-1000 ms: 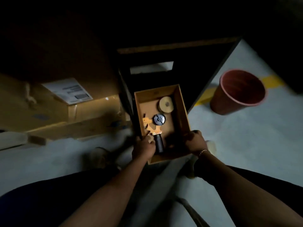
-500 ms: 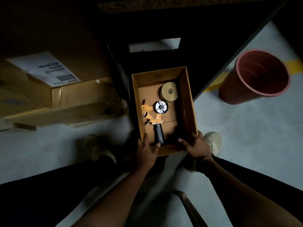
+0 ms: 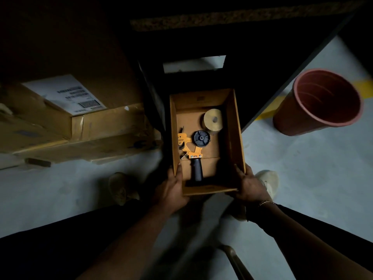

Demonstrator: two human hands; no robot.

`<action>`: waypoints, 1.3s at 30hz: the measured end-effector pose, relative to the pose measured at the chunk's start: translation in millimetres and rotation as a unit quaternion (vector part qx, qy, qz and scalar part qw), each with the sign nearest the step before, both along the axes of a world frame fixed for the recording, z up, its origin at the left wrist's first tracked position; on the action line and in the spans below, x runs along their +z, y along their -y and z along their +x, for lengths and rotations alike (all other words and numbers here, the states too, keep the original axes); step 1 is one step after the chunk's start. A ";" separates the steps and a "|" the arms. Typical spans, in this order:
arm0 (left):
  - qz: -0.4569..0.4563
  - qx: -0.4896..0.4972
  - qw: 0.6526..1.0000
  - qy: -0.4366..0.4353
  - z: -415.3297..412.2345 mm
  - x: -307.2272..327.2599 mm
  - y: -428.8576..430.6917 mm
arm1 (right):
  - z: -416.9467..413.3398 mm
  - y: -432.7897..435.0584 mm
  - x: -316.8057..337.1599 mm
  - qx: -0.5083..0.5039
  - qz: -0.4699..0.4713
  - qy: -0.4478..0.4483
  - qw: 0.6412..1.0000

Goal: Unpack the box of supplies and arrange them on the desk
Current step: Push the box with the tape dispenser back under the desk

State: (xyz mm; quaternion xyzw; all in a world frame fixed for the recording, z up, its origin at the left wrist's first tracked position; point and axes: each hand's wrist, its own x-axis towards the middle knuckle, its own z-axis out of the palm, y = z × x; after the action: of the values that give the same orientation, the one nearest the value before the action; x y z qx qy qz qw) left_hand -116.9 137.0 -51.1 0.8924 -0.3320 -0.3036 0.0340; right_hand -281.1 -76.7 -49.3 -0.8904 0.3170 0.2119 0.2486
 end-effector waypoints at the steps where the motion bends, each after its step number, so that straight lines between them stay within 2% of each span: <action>1: -0.007 -0.005 1.000 0.009 4.1 1.0 1.2 | 2.2 2.6 2.3 0.003 -0.008 0.012 1.000; 8: -0.060 -0.025 0.996 0.056 44.0 4.3 26.9 | 35.8 39.5 18.9 0.024 -0.052 0.015 0.998; 14: -0.075 0.032 0.996 0.038 87.7 17.9 72.0 | 92.6 64.0 31.4 -0.044 -0.042 0.056 0.997; 18: -0.151 0.097 0.982 -0.063 88.8 14.5 71.7 | 96.3 59.8 30.8 -0.140 0.093 0.122 0.978; 20: -0.177 0.119 0.974 -0.080 81.5 7.1 68.5 | 91.3 53.3 27.6 -0.188 0.117 0.158 0.962; 26: -0.222 0.126 0.964 -0.073 83.7 -5.2 74.5 | 95.6 55.9 22.9 -0.165 0.057 0.169 0.970; 39: -0.261 0.146 0.952 -0.065 130.8 -12.4 117.6 | 142.4 96.5 19.8 -0.173 0.104 0.163 0.966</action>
State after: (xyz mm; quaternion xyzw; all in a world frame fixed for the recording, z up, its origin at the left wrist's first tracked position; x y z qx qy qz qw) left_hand 14.0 19.4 -63.4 0.8695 -0.2626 -0.2552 0.3315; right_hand -138.7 -173.2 -29.5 -0.8135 0.3977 0.0491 0.4214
